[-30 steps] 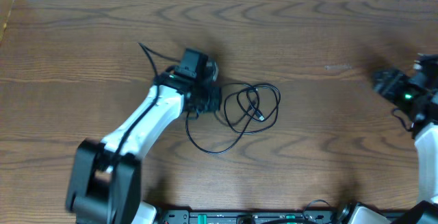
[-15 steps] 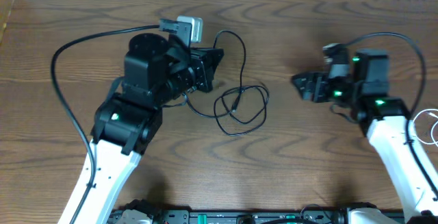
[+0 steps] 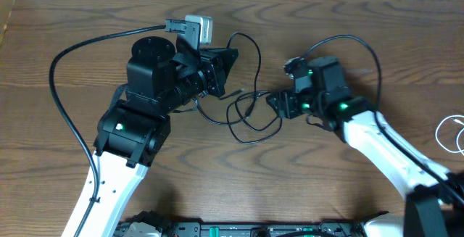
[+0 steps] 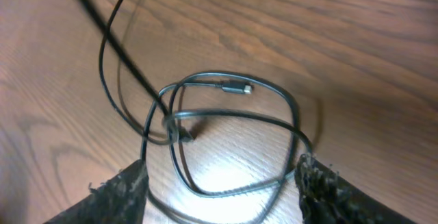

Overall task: Untangle cables
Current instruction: 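Bring the right gripper back and grasp the black cable, then pull the black cable apart between left and right grippers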

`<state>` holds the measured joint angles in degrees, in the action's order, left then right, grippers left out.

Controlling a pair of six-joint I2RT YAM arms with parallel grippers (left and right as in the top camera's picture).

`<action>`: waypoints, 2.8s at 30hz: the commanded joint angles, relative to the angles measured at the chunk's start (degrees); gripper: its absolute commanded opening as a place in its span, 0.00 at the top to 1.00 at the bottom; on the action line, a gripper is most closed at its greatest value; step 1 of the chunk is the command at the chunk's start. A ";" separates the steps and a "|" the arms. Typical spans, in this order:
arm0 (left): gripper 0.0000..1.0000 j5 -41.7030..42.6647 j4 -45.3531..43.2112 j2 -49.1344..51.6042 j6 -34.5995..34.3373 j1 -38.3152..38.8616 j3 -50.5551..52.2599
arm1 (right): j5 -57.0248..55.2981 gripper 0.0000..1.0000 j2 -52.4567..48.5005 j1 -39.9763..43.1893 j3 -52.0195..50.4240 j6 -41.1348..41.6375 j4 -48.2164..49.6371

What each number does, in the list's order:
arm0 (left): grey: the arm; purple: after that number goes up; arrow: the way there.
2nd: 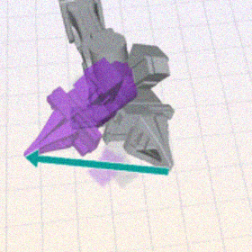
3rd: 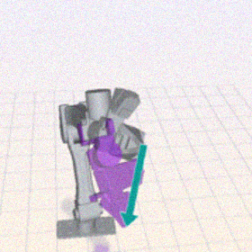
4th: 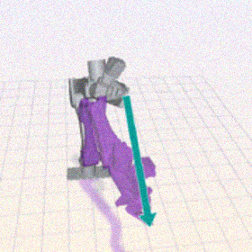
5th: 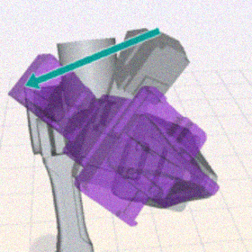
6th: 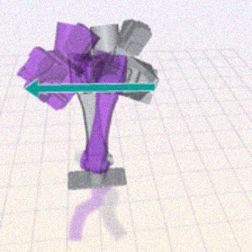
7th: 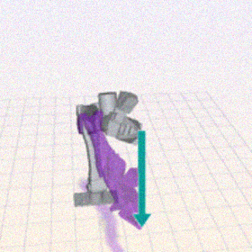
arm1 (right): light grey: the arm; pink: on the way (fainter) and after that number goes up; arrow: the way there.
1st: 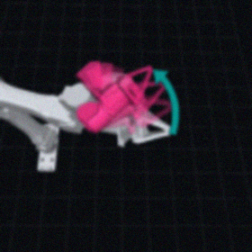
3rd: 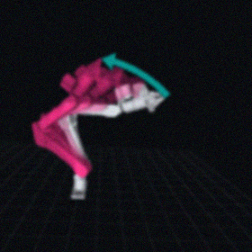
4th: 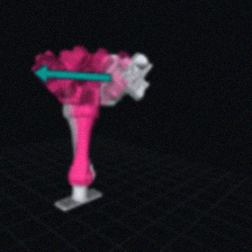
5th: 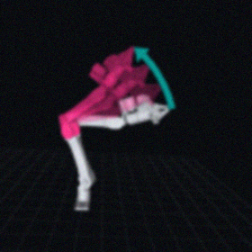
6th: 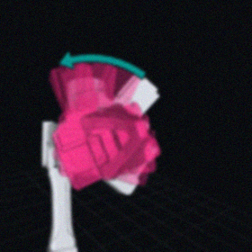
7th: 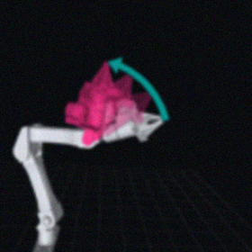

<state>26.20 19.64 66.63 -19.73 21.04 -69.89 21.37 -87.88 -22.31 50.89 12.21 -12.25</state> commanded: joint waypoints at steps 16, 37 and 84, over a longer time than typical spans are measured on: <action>0.93 1.25 1.05 -1.53 0.15 -0.20 -0.20 | -0.31 0.28 -9.77 -3.93 0.63 55.69 12.92; 0.92 -6.16 5.16 -1.53 4.33 -0.20 -0.20 | -13.94 0.88 -9.77 -6.73 0.63 50.95 11.56; 0.93 -33.33 17.22 -2.64 6.67 -12.50 -0.15 | -31.28 0.99 6.10 23.10 12.44 8.15 -6.84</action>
<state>-6.39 36.40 64.60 -12.05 8.82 -69.87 -9.04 -84.44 -0.27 62.08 22.70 -18.74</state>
